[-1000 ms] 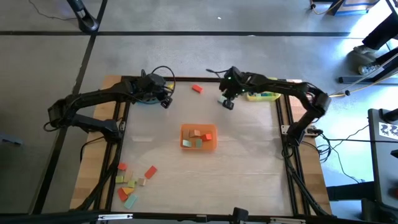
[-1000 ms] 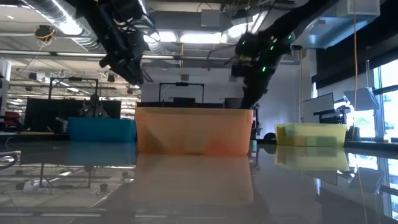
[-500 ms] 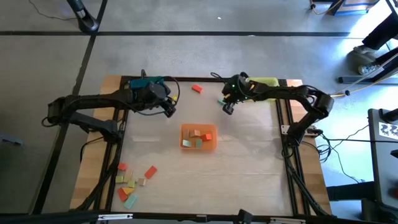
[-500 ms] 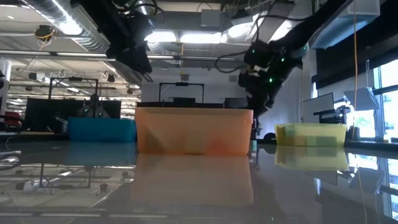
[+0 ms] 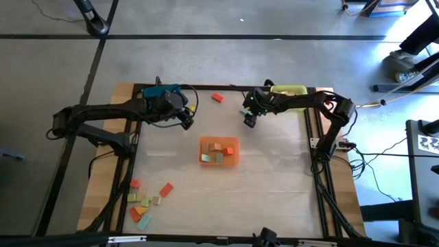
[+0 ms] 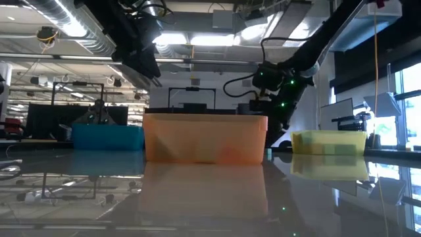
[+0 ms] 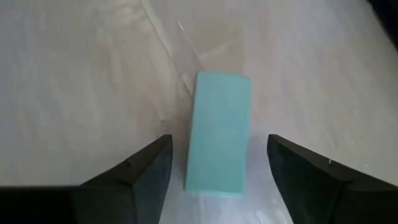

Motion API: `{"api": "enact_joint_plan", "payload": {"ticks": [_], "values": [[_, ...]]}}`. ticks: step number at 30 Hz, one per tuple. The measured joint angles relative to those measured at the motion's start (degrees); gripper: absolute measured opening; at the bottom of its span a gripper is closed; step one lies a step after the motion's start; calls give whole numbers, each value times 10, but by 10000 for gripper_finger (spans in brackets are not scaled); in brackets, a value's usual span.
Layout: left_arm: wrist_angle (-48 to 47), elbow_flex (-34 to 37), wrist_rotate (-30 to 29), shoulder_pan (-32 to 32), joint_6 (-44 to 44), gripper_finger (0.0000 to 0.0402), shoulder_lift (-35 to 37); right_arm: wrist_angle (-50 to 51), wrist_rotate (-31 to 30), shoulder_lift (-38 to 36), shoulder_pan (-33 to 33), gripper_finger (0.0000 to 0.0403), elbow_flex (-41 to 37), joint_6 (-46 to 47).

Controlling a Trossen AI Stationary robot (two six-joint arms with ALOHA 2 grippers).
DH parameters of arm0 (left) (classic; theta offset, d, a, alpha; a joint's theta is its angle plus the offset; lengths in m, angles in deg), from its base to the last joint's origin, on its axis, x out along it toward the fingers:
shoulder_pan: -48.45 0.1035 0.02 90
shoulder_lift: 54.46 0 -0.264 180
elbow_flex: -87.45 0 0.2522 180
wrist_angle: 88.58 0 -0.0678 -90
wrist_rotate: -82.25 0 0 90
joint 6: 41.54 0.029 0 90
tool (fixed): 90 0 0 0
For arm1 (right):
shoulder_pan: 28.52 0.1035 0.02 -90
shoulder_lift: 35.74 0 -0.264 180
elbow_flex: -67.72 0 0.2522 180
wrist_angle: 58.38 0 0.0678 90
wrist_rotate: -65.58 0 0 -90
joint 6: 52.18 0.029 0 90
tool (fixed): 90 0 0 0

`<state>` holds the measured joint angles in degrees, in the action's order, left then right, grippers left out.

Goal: Sort blocks by size
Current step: Put the blue rectangular block into the blue bin

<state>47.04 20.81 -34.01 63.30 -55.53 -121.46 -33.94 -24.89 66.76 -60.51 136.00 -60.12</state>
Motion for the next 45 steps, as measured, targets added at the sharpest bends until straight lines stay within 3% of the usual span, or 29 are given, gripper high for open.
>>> {"api": "enact_joint_plan", "payload": {"ticks": [6,14,22,27,32,41,45], "values": [[0,0,0,0,7,155,0,-25,33,33,-8,214,3,-8],[13,0,0,-2,17,155,-1,-30,30,35,-10,126,3,-16],[19,8,-3,-45,15,155,42,-36,26,15,-10,126,0,-52],[81,83,-48,-96,-2,155,109,-45,20,-32,-11,126,0,-61],[199,152,-54,-114,-7,155,158,-69,56,-62,4,126,-1,-60],[304,170,-55,-83,-7,155,155,-158,38,-75,81,133,16,-78],[307,169,-53,-59,-38,161,155,-194,25,-75,104,127,17,-94]]}}
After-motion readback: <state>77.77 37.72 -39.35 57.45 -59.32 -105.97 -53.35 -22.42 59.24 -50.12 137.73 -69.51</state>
